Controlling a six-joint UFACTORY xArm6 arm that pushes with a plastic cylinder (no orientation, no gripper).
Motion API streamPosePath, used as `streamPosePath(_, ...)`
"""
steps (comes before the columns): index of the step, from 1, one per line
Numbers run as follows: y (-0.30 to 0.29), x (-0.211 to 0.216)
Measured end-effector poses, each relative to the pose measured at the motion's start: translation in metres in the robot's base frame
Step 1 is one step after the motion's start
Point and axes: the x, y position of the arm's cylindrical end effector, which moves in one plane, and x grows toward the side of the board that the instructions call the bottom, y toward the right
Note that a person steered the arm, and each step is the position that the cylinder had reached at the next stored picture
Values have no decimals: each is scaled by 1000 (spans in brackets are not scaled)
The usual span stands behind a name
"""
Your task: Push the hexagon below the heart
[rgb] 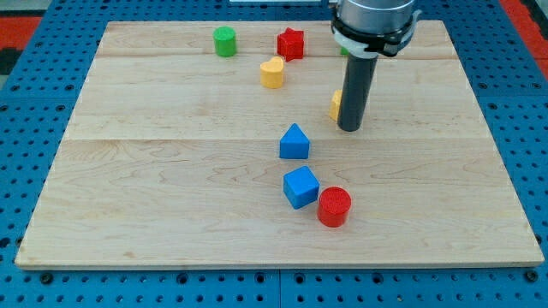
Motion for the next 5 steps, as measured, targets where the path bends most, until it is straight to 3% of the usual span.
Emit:
streamPosePath(3, 57, -35)
streamPosePath(5, 1, -56)
